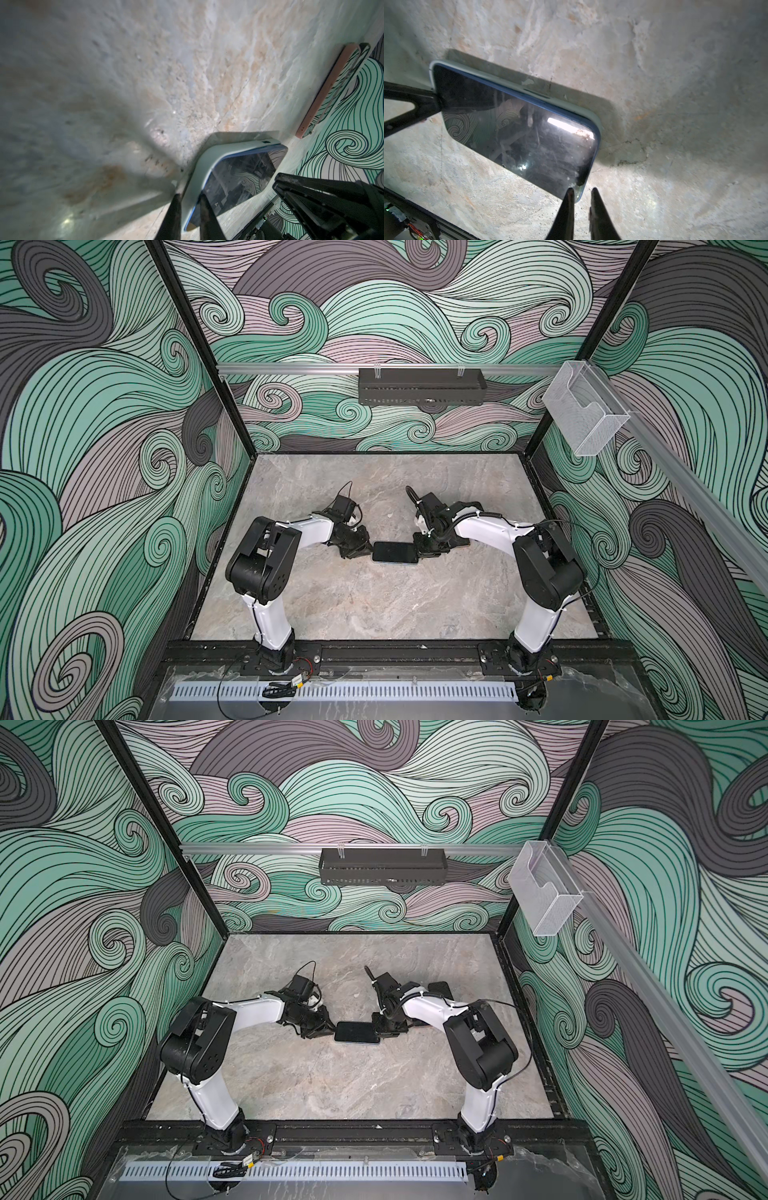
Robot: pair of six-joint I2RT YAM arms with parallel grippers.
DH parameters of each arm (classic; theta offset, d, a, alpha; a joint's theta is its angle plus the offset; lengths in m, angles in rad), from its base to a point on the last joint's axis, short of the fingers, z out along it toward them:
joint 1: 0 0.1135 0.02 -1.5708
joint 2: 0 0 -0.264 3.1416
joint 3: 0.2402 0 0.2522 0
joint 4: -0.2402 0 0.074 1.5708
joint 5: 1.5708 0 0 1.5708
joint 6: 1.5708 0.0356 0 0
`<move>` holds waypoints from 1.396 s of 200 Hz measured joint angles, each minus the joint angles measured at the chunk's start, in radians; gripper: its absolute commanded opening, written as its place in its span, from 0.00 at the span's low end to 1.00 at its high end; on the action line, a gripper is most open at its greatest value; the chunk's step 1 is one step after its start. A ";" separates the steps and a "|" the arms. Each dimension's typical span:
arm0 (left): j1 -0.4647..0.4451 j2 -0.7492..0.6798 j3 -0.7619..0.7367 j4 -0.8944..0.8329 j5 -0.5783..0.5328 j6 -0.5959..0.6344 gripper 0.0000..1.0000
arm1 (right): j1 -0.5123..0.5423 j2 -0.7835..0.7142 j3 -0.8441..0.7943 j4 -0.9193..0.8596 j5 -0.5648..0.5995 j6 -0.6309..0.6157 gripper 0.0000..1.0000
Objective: Put the phone into the phone case
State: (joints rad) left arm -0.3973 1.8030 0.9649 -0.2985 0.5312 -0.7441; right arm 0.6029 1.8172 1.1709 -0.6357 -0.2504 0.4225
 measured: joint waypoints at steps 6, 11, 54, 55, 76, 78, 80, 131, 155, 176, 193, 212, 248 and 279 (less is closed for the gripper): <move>-0.001 0.000 0.000 0.000 0.000 0.000 0.20 | 0.000 0.002 0.000 0.008 -0.007 0.001 0.12; -0.002 0.000 0.000 0.000 0.000 0.000 0.20 | 0.000 0.005 0.000 0.016 -0.013 0.001 0.11; -0.003 -0.001 0.000 -0.001 -0.001 0.000 0.19 | 0.004 0.040 0.015 0.056 -0.050 0.000 0.07; -0.003 -0.001 0.000 -0.001 -0.001 0.000 0.19 | 0.004 0.042 0.016 0.056 -0.050 0.000 0.07; -0.003 -0.001 0.000 -0.001 -0.004 0.000 0.19 | 0.006 0.064 0.042 0.056 -0.062 -0.003 0.07; -0.003 -0.001 0.000 -0.001 -0.004 0.000 0.19 | 0.007 0.067 0.045 0.056 -0.063 -0.003 0.07; -0.003 -0.002 0.000 -0.001 -0.004 -0.001 0.19 | 0.007 0.069 0.048 0.056 -0.064 -0.004 0.08; -0.002 -0.023 -0.027 0.006 -0.004 -0.008 0.19 | 0.011 0.091 0.109 0.002 -0.003 -0.023 0.28; -0.002 -0.027 -0.029 0.006 -0.004 -0.007 0.19 | 0.012 0.063 0.098 -0.045 0.059 -0.021 0.32; -0.002 -0.027 -0.029 0.005 -0.004 -0.006 0.19 | 0.014 0.031 0.073 -0.071 0.092 -0.018 0.34; -0.002 -0.027 -0.029 0.005 -0.004 -0.006 0.19 | 0.018 0.020 0.059 -0.075 0.097 -0.017 0.33; -0.002 -0.027 -0.028 0.005 -0.004 -0.006 0.19 | 0.021 0.019 0.048 -0.068 0.093 -0.014 0.31; -0.002 -0.027 -0.027 0.005 -0.003 -0.006 0.19 | 0.022 0.041 0.051 -0.043 0.072 -0.011 0.26; -0.002 -0.027 -0.026 0.006 -0.003 -0.006 0.19 | 0.022 0.071 0.069 -0.024 0.043 -0.007 0.24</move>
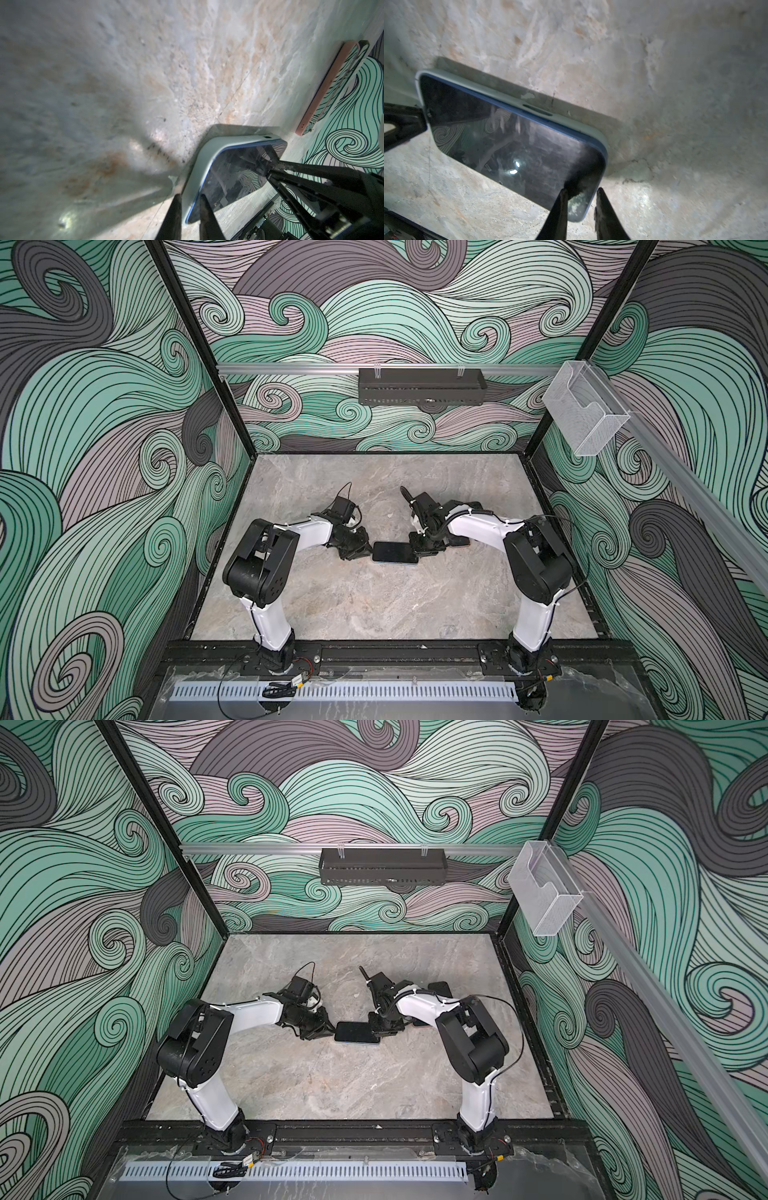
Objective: Put the phone into the phone case
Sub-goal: 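Press the phone's edges into the case with both grippers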
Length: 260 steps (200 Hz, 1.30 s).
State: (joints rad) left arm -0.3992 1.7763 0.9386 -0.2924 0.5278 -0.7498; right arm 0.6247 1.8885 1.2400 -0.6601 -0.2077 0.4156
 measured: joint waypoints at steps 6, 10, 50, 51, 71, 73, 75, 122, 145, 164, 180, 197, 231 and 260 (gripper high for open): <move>0.000 0.000 0.000 0.000 0.000 0.000 0.19 | 0.000 0.004 0.005 0.000 -0.003 0.000 0.24; 0.000 0.000 0.000 0.000 0.000 0.000 0.19 | 0.000 0.008 0.010 -0.001 -0.006 0.000 0.23; 0.006 0.000 0.000 0.000 -0.001 0.000 0.19 | -0.002 0.027 0.036 -0.010 -0.018 -0.003 0.21; 0.006 0.000 0.000 0.000 -0.001 0.000 0.19 | -0.002 0.028 0.037 -0.011 -0.018 -0.003 0.21; 0.011 0.000 0.000 -0.001 -0.001 0.000 0.19 | -0.002 0.045 0.063 -0.027 -0.018 -0.014 0.21; 0.011 0.000 0.000 -0.001 -0.001 0.000 0.19 | -0.002 0.047 0.066 -0.029 -0.018 -0.015 0.21; 0.012 0.000 0.000 -0.001 -0.002 0.000 0.19 | -0.002 0.048 0.068 -0.031 -0.018 -0.016 0.21; 0.012 0.000 0.000 -0.001 -0.005 0.000 0.18 | 0.000 0.055 0.087 -0.051 0.019 -0.035 0.24; 0.012 0.000 0.000 -0.001 -0.005 0.000 0.18 | 0.001 0.041 0.077 -0.055 0.038 -0.046 0.26; 0.012 0.000 -0.001 -0.001 -0.005 0.000 0.18 | 0.002 0.015 0.058 -0.059 0.044 -0.060 0.23; 0.012 0.000 -0.001 -0.001 -0.005 0.000 0.17 | 0.002 0.000 0.054 -0.062 0.044 -0.067 0.19; 0.012 0.000 -0.001 -0.001 -0.005 0.000 0.17 | 0.005 -0.006 0.054 -0.060 0.044 -0.072 0.17; 0.012 0.000 -0.001 -0.001 -0.005 0.000 0.17 | 0.014 -0.006 0.037 -0.052 0.038 -0.072 0.16; 0.012 0.000 -0.001 -0.001 -0.005 0.000 0.17 | 0.027 -0.003 0.034 -0.047 0.034 -0.068 0.14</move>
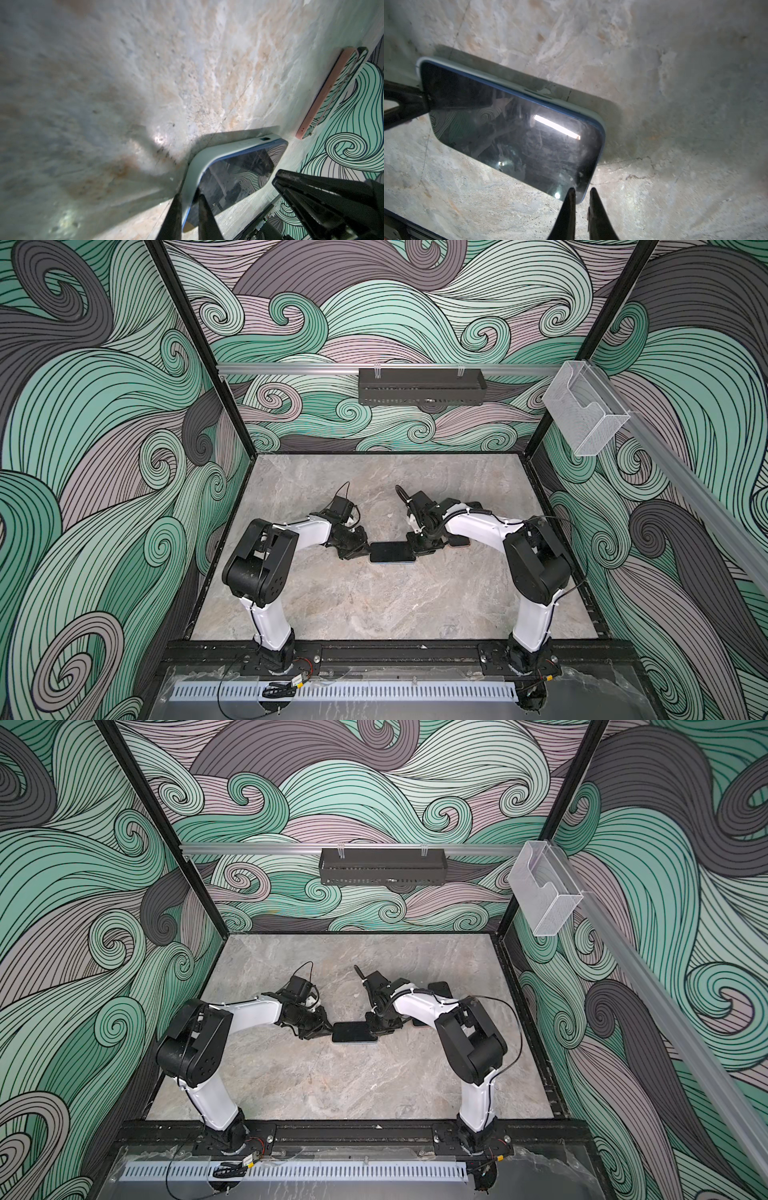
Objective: Put the phone into the phone case
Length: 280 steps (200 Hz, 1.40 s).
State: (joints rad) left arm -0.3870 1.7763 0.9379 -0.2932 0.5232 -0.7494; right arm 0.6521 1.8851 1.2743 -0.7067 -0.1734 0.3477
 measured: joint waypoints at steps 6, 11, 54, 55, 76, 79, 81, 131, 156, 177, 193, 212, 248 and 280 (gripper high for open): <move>0.000 0.000 0.000 0.000 0.000 0.000 0.17 | 0.002 0.001 0.000 0.001 0.000 0.001 0.13; 0.000 0.000 0.000 0.000 0.000 0.000 0.17 | 0.003 0.003 -0.002 0.003 0.000 0.003 0.13; 0.000 0.000 0.000 0.000 0.001 0.000 0.17 | 0.014 0.008 -0.005 0.004 0.005 0.013 0.12; 0.000 0.000 0.000 0.000 0.001 0.000 0.17 | 0.014 0.008 -0.005 0.004 0.006 0.013 0.12; 0.000 0.000 0.000 0.000 0.001 0.000 0.17 | 0.020 0.011 -0.004 0.008 0.010 0.018 0.12; 0.000 0.000 0.000 0.000 0.001 0.000 0.17 | 0.021 0.011 -0.003 0.009 0.009 0.019 0.12; 0.000 0.000 0.000 0.000 0.001 0.000 0.17 | 0.023 0.011 -0.003 0.010 0.009 0.019 0.12; 0.000 0.000 0.000 -0.001 0.002 0.002 0.17 | 0.044 0.031 0.016 0.027 0.003 0.029 0.16; 0.000 0.000 0.000 -0.001 0.002 0.002 0.17 | 0.051 0.026 0.016 0.029 0.018 0.031 0.22; 0.000 0.000 0.000 -0.001 0.002 0.002 0.17 | 0.055 0.015 0.013 0.014 0.055 0.029 0.22; 0.000 0.000 0.000 -0.001 0.002 0.002 0.17 | 0.053 0.005 0.007 -0.011 0.089 0.029 0.22; 0.000 0.000 0.000 -0.001 0.002 0.002 0.17 | 0.051 -0.007 0.002 -0.040 0.114 0.029 0.22; 0.000 0.000 0.000 -0.002 0.002 0.002 0.17 | 0.051 -0.013 0.001 -0.056 0.122 0.027 0.21; 0.000 0.000 0.000 -0.002 0.001 0.005 0.17 | 0.051 -0.013 -0.002 -0.048 0.116 0.027 0.21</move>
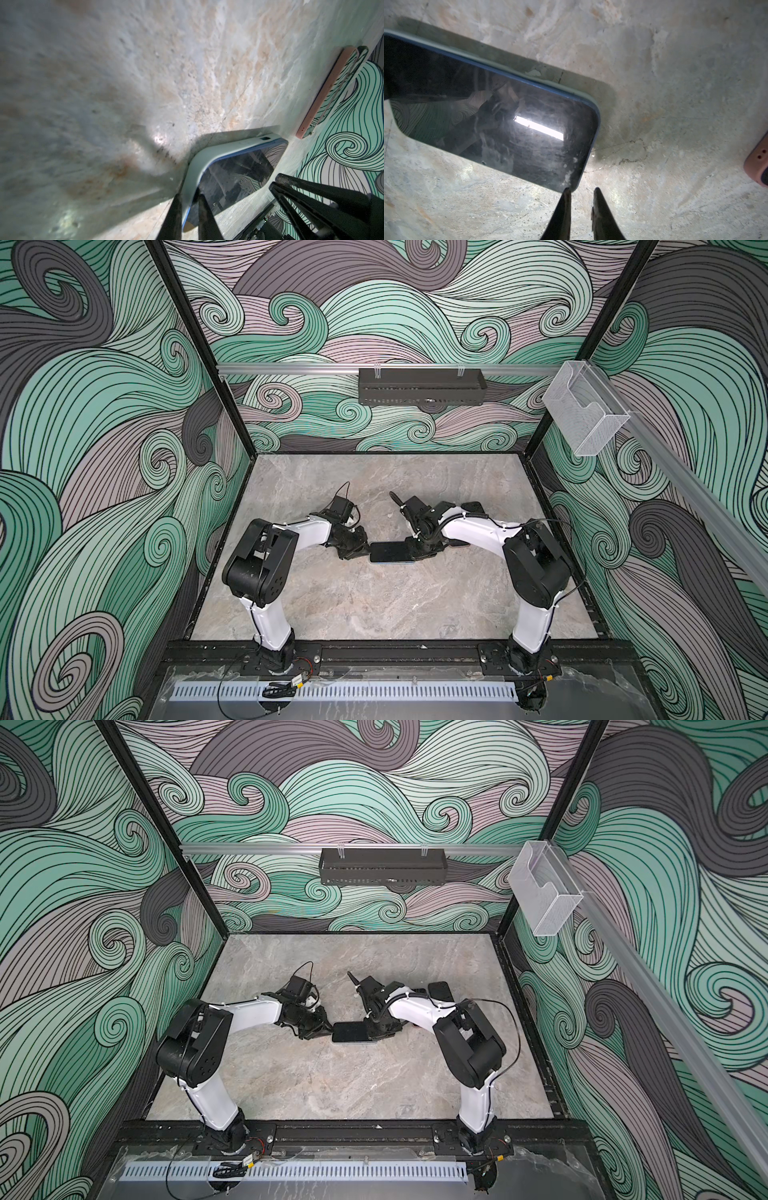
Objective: Put the phone into the phone case
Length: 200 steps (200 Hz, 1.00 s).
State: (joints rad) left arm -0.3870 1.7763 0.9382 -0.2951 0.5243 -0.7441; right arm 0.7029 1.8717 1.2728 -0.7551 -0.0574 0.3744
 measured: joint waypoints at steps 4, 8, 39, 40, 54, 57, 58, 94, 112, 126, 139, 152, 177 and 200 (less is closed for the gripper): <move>0.000 0.000 0.000 0.000 0.000 0.000 0.17 | 0.000 0.000 0.000 0.001 -0.002 0.000 0.21; 0.000 0.000 0.000 0.000 0.000 0.000 0.17 | 0.000 0.000 -0.001 0.002 -0.003 0.000 0.20; 0.000 0.000 0.000 0.000 0.000 0.000 0.17 | 0.000 0.001 -0.001 0.008 -0.006 0.000 0.18; 0.000 0.000 0.000 0.000 0.000 0.000 0.17 | 0.000 0.001 -0.001 0.008 -0.006 0.000 0.18; 0.000 0.000 0.000 0.000 0.000 0.000 0.17 | 0.000 0.007 -0.001 0.010 -0.008 0.000 0.17; 0.000 0.000 0.000 0.000 0.000 0.000 0.17 | 0.000 0.010 -0.001 0.011 -0.008 0.000 0.17; 0.000 0.000 0.000 0.000 0.000 0.000 0.17 | 0.000 0.010 -0.001 0.011 -0.008 0.000 0.17; 0.000 0.000 0.000 -0.002 0.000 0.001 0.17 | 0.000 0.019 -0.004 0.019 -0.020 0.002 0.14; 0.000 0.000 0.000 -0.004 0.001 0.002 0.17 | 0.000 0.018 -0.007 0.025 -0.024 0.002 0.13; 0.000 0.000 0.000 -0.005 0.001 0.002 0.17 | 0.000 0.018 -0.008 0.027 -0.027 0.003 0.12; 0.000 0.000 0.000 -0.005 0.002 0.003 0.17 | 0.000 0.019 -0.008 0.030 -0.029 0.004 0.11; 0.000 0.000 0.000 -0.006 0.002 0.003 0.17 | 0.000 0.019 -0.008 0.031 -0.029 0.004 0.11; 0.000 0.000 0.000 -0.008 0.003 0.003 0.17 | 0.000 0.020 -0.011 0.032 -0.029 0.004 0.11; 0.000 0.000 0.000 -0.008 0.003 0.003 0.17 | 0.000 0.020 -0.014 0.036 -0.028 0.006 0.11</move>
State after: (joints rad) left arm -0.3866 1.7763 0.9382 -0.3031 0.5274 -0.7406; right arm 0.7029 1.8919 1.2587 -0.7189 -0.0856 0.3809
